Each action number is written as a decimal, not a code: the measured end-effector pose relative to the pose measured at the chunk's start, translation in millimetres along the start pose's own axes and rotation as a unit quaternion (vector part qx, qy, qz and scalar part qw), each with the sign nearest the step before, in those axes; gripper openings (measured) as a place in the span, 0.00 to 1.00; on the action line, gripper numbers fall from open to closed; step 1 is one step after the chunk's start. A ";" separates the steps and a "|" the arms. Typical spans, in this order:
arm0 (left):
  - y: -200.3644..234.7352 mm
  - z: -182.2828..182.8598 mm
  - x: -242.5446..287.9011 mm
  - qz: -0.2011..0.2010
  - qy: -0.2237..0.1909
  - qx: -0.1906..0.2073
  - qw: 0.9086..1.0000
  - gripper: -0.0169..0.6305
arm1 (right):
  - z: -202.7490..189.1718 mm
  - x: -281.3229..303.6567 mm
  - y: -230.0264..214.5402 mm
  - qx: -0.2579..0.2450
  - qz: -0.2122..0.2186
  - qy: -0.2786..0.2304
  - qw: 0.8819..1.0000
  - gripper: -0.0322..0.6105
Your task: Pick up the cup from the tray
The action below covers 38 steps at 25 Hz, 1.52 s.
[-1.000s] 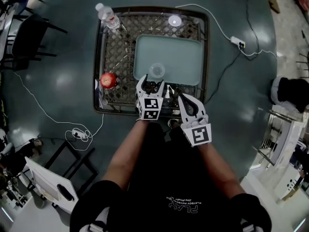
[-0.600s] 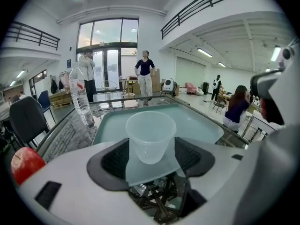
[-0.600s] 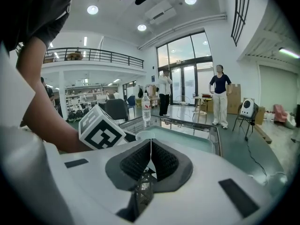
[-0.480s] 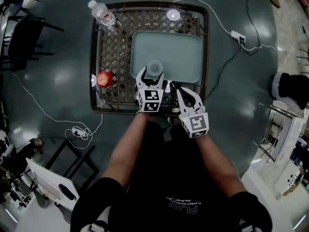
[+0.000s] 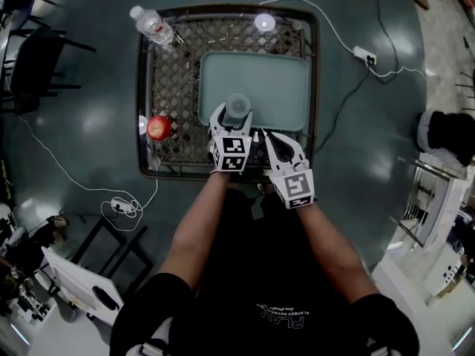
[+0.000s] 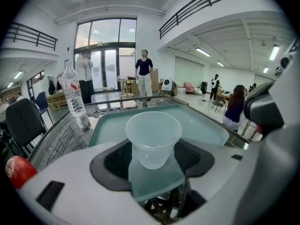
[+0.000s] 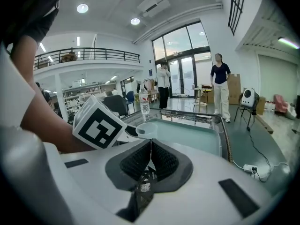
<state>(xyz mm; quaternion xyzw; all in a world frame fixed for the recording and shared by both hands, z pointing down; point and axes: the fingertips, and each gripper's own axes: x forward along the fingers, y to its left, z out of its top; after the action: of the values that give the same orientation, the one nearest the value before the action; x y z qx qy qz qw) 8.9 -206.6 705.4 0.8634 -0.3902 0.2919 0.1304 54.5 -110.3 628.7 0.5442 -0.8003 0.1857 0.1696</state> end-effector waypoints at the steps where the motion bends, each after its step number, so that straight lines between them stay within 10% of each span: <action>1: -0.5 0.3 -0.5 -0.001 -0.001 0.002 1.000 0.47 | -0.4 -0.7 -0.8 -0.001 -0.001 0.000 1.000 0.06; 38: -0.7 108.0 -187.7 0.028 -0.122 -0.001 0.992 0.46 | 122.7 -69.6 11.8 -0.094 0.013 -0.156 0.983 0.06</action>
<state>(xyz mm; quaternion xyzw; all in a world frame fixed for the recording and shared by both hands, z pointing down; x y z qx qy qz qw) -45.7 -142.8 505.8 0.8810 -0.4278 0.1878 0.0743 59.4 -109.2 487.2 0.5378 -0.8379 0.0248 0.0904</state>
